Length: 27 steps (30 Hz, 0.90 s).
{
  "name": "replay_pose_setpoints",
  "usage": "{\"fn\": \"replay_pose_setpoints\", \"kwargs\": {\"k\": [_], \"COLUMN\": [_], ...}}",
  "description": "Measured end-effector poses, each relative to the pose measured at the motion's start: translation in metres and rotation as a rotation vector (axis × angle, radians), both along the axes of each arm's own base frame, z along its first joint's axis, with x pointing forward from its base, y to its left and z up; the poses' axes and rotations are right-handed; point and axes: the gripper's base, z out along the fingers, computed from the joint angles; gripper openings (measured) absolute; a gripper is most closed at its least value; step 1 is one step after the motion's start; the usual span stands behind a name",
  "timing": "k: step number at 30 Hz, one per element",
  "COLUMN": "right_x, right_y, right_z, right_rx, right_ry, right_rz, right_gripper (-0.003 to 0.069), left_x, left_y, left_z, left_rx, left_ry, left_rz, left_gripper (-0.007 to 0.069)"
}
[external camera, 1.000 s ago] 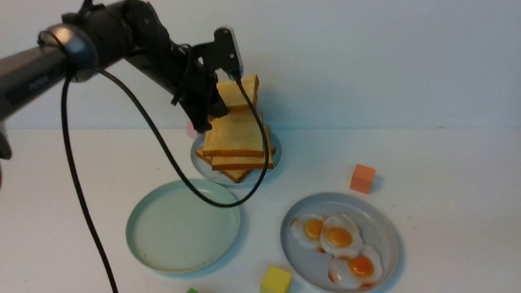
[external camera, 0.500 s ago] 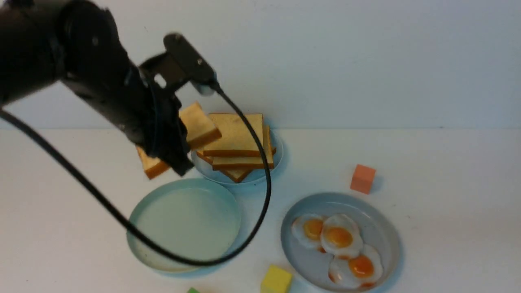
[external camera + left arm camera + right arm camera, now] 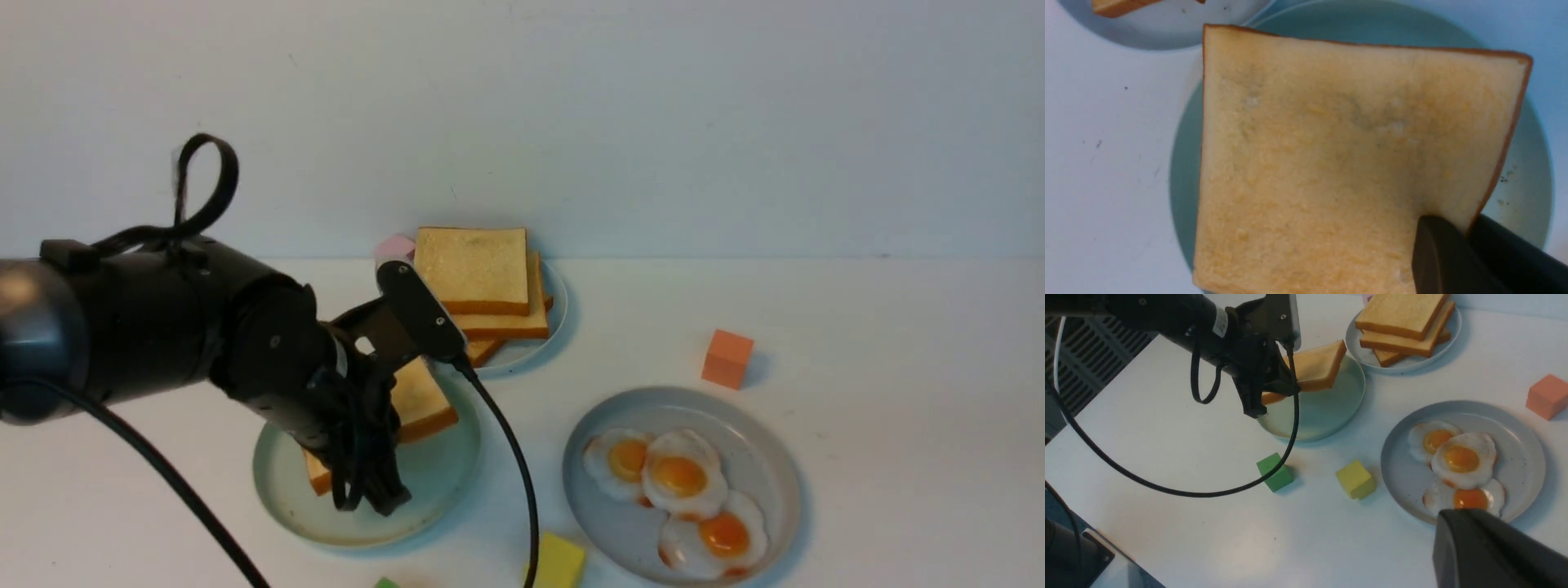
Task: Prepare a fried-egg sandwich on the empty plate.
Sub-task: Use the left arm to put a slice of bread into the empty plate in the middle
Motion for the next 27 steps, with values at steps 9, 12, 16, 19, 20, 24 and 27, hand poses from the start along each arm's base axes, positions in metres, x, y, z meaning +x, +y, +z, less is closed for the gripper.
{"fn": "replay_pose_setpoints", "kwargs": {"k": [9, 12, 16, 19, 20, 24, 27], "right_x": [-0.001, -0.001, -0.001, -0.002, -0.002, 0.0, 0.01], "right_y": [0.001, 0.001, 0.001, 0.001, 0.001, 0.002, 0.004], "right_z": [0.0, 0.0, 0.0, -0.001, -0.001, -0.003, -0.003], "right_rx": [0.01, 0.01, 0.009, 0.006, 0.005, -0.011, -0.05], "right_ry": [0.014, 0.015, 0.015, 0.021, 0.023, 0.054, 0.101], "right_rz": [0.012, 0.013, 0.013, 0.017, 0.018, 0.029, 0.035], "right_gripper": [0.0025, 0.0025, 0.0029, 0.0032, 0.0033, 0.0035, 0.0035], "left_x": [0.002, 0.002, 0.002, 0.002, 0.002, -0.001, -0.007], "left_y": [-0.002, -0.002, -0.002, -0.002, -0.002, -0.001, -0.001], "left_z": [-0.012, -0.012, -0.012, -0.012, -0.012, -0.006, 0.015], "left_rx": [0.003, 0.003, 0.009, 0.01, 0.01, 0.003, -0.064], "left_ry": [0.04, 0.04, 0.036, 0.035, 0.035, 0.045, 0.041], "left_rz": [0.01, 0.01, 0.007, 0.006, 0.006, 0.015, 0.054], "left_gripper": [0.0036, 0.0057, 0.0153, 0.0303, 0.0335, 0.0456, 0.0475]}}
